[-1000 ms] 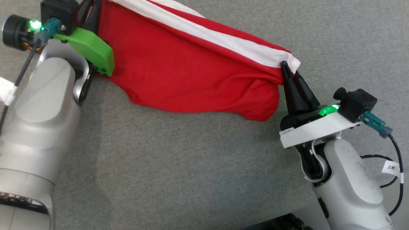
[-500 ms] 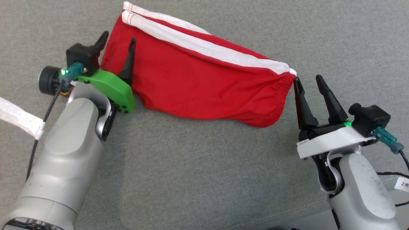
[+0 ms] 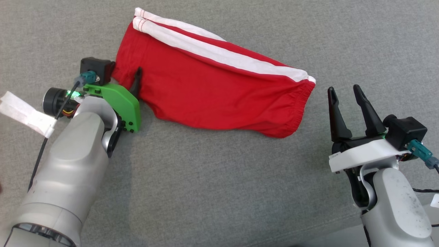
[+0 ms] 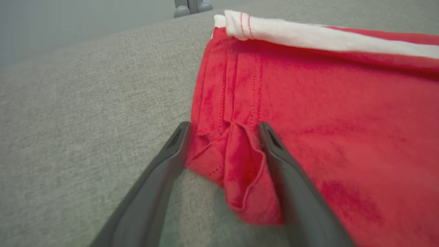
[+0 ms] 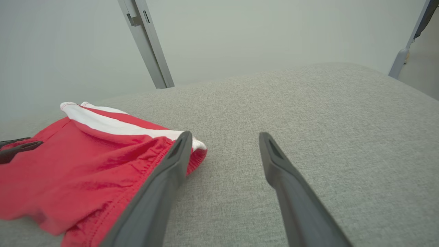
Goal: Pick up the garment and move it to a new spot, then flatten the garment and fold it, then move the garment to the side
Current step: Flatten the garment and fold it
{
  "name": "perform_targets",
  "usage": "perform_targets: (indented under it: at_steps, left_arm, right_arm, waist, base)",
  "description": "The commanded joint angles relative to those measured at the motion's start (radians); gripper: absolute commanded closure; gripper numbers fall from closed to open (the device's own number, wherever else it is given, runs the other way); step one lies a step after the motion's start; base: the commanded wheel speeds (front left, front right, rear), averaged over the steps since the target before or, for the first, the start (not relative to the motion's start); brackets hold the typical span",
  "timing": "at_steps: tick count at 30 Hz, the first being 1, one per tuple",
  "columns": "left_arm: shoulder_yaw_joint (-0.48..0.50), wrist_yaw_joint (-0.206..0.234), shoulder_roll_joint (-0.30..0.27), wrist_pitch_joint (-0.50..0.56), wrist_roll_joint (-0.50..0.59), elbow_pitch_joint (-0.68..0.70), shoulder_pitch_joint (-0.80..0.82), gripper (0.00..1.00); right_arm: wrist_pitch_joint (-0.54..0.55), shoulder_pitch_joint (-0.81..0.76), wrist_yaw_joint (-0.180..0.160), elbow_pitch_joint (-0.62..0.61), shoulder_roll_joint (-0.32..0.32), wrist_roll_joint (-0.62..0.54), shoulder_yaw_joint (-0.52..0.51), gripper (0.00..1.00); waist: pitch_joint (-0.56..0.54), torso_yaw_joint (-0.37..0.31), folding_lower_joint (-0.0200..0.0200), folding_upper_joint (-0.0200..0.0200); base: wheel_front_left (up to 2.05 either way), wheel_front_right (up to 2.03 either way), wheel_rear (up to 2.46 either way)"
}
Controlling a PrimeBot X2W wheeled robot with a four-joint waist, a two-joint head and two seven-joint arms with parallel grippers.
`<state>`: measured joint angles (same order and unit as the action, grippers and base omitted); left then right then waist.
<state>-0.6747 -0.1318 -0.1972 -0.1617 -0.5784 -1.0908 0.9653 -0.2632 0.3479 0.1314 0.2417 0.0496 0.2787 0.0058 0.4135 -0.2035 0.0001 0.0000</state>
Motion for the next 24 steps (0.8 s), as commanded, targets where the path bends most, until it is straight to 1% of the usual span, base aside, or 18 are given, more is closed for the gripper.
perform_targets:
  at_steps: [1,4,8,13,19,21,24]
  left_arm:
    - [-0.017,0.003,0.005,0.021,-0.013,-0.014,-0.001,1.00]
    - [-0.035,0.003,0.004,0.022,-0.039,-0.016,-0.005,1.00]
    - [-0.037,0.003,-0.003,-0.021,-0.081,-0.021,-0.026,1.00]
    - [-0.019,0.003,0.006,-0.075,-0.129,-0.034,-0.079,1.00]
    - [0.040,0.005,0.021,-0.103,-0.177,-0.035,-0.190,1.00]
    - [0.064,0.013,0.023,-0.103,-0.180,-0.008,-0.231,1.00]
    - [0.115,0.038,0.019,-0.103,-0.170,0.059,-0.315,1.00]
  right_arm:
    - [-0.002,0.001,-0.001,0.005,0.003,-0.006,-0.005,0.00]
    - [-0.002,0.005,-0.001,0.012,0.003,-0.013,-0.012,0.00]
    - [-0.002,-0.003,-0.001,0.025,0.003,-0.035,-0.026,0.00]
    - [-0.002,-0.026,-0.001,0.051,0.003,-0.072,-0.044,0.00]
    - [-0.002,-0.064,-0.001,0.086,0.003,-0.106,-0.057,0.00]
    - [-0.002,-0.077,-0.001,0.096,0.004,-0.115,-0.061,0.00]
    - [-0.002,-0.097,-0.001,0.110,0.003,-0.123,-0.066,0.00]
  waist:
    - [0.001,-0.001,-0.0001,0.0000]
    - [-0.003,0.002,-0.0001,0.0000]
    - [-0.030,0.017,-0.0001,0.0000]
    - [-0.091,0.057,-0.0001,0.0000]
    - [-0.173,0.114,-0.0001,0.0000]
    - [-0.198,0.132,-0.0001,0.0000]
    - [-0.227,0.155,-0.0001,0.0000]
  base:
    - [0.00,0.00,0.00]
    - [0.00,0.00,0.00]
    - [0.00,0.00,0.00]
    - [0.00,0.00,0.00]
    - [0.00,0.00,0.00]
    - [0.00,0.00,0.00]
    - [0.00,0.00,0.00]
